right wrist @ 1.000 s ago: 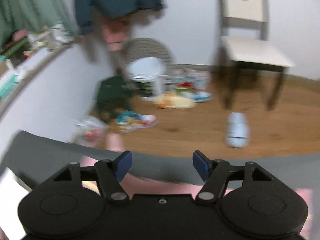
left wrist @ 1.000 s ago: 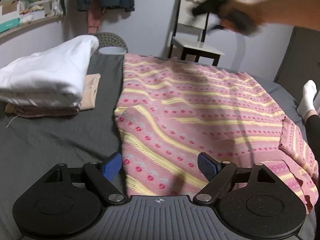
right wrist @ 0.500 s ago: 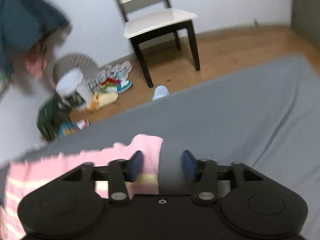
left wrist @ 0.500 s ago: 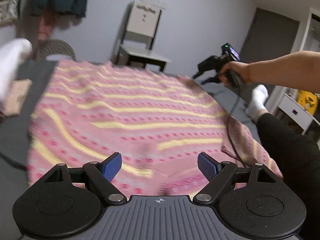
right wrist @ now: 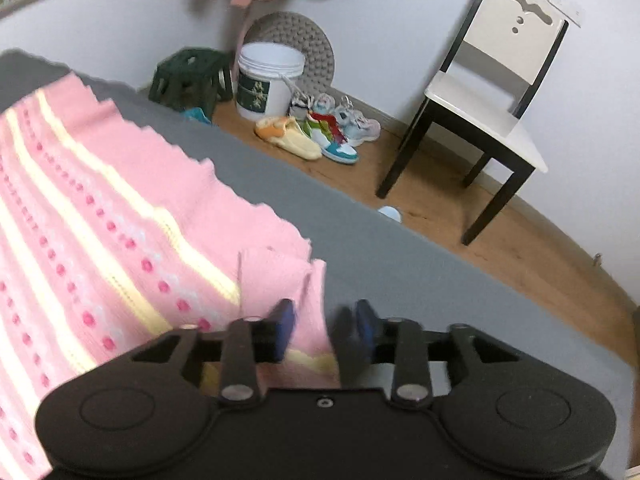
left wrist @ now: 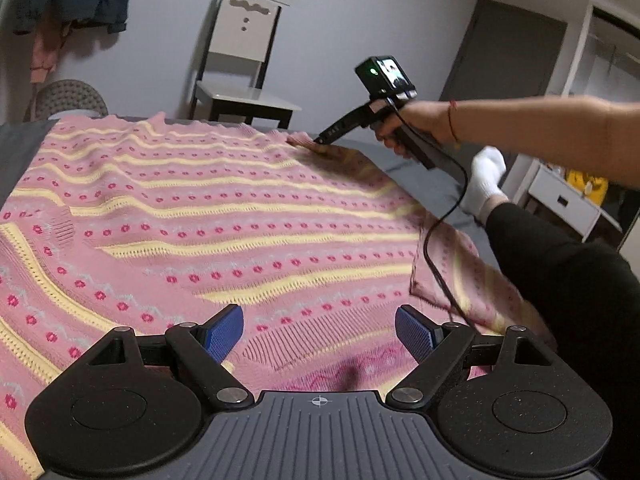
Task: Fold clothes
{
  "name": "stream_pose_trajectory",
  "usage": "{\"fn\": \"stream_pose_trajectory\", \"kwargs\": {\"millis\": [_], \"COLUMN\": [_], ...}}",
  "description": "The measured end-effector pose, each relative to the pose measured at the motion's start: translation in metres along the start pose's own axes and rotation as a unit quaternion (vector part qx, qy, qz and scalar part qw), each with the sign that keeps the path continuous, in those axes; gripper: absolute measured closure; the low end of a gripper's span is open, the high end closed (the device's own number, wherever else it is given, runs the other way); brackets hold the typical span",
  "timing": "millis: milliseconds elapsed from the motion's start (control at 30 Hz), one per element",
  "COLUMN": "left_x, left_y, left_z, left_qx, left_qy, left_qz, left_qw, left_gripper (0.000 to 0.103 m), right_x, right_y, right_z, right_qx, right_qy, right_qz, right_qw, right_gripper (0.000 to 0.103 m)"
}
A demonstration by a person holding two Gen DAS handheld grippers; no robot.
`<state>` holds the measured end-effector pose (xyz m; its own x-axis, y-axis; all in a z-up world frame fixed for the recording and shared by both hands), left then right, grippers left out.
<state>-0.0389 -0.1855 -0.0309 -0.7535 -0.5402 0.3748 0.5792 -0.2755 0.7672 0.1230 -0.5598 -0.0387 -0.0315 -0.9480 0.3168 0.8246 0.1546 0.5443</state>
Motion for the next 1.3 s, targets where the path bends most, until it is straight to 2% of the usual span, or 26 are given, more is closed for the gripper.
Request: {"fn": "stream_pose_trajectory", "kwargs": {"millis": [133, 233, 300, 367, 433, 533, 567, 667, 867, 900, 1033, 1133, 1200, 1267, 1300], "left_x": [0.003, 0.002, 0.0, -0.002, -0.003, -0.002, -0.002, -0.002, -0.001, 0.0, 0.002, 0.003, 0.003, 0.002, 0.003], "left_y": [-0.002, -0.001, -0.002, -0.004, -0.005, -0.006, -0.006, -0.006, -0.011, -0.012, -0.014, -0.011, -0.007, 0.0, 0.005], "left_z": [0.001, 0.001, 0.001, 0.0, -0.001, -0.002, -0.002, -0.002, -0.007, -0.007, -0.007, -0.006, -0.003, 0.001, 0.006], "left_qx": [-0.001, 0.0, -0.001, -0.003, -0.006, -0.007, -0.006, -0.004, -0.005, -0.005, -0.004, -0.004, -0.001, 0.007, 0.015], "left_qy": [0.0, -0.001, 0.0, 0.001, 0.002, 0.003, 0.003, 0.005, 0.013, 0.014, 0.019, 0.02, 0.018, 0.02, 0.025], "left_qz": [-0.016, -0.016, -0.014, -0.012, -0.01, -0.015, -0.016, -0.018, -0.037, -0.044, -0.059, -0.053, -0.037, -0.019, -0.01], "left_qw": [0.9999, 0.9999, 0.9999, 0.9999, 0.9999, 0.9999, 0.9999, 0.9998, 0.9992, 0.9989, 0.9981, 0.9984, 0.9991, 0.9996, 0.9995], "left_gripper": [0.019, 0.019, 0.019, 0.019, 0.019, 0.019, 0.019, 0.019, 0.019, 0.019, 0.019, 0.019, 0.019, 0.019, 0.019], "right_x": [0.007, 0.004, -0.005, -0.013, -0.018, -0.007, 0.002, 0.045, 0.076, 0.077, 0.081, 0.094, 0.098, 0.09, 0.082], "right_y": [-0.004, -0.011, -0.012, -0.012, -0.008, -0.004, -0.002, 0.001, -0.013, -0.019, -0.029, -0.034, -0.035, -0.033, -0.031], "right_z": [0.003, 0.005, 0.009, 0.011, 0.013, 0.022, 0.025, 0.028, -0.006, -0.016, -0.02, -0.002, 0.021, 0.049, 0.063], "right_qx": [0.003, 0.022, 0.036, 0.043, 0.043, 0.05, 0.057, 0.055, -0.01, -0.027, -0.016, 0.0, 0.023, 0.056, 0.071], "right_qy": [0.032, 0.045, 0.045, 0.045, 0.045, 0.005, -0.023, -0.083, -0.133, -0.129, -0.136, -0.09, -0.076, -0.049, -0.04], "right_qz": [-0.071, -0.064, -0.019, 0.011, 0.028, 0.027, 0.019, -0.044, -0.081, -0.089, -0.143, -0.218, -0.245, -0.246, -0.24], "right_qw": [0.997, 0.997, 0.998, 0.998, 0.998, 0.998, 0.998, 0.994, 0.988, 0.987, 0.98, 0.972, 0.966, 0.966, 0.967], "right_gripper": [0.063, 0.063, 0.073, 0.093, 0.098, 0.098, 0.098, 0.098, 0.1, 0.1, 0.09, 0.081, 0.075, 0.061, 0.06]}}
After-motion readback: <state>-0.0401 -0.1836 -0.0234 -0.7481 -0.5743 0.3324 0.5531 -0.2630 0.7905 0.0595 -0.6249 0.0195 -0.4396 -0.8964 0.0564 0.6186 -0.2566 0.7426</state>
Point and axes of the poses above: each gripper's, at about its wrist camera, not at the fingertips, and z roughly against the way its jaws point, x to its right, y to its top, the point moved 6 cm from there along -z, roughly the way its jaws point, and after that the axes turned 6 degrees about z, right-handed, at the moved point
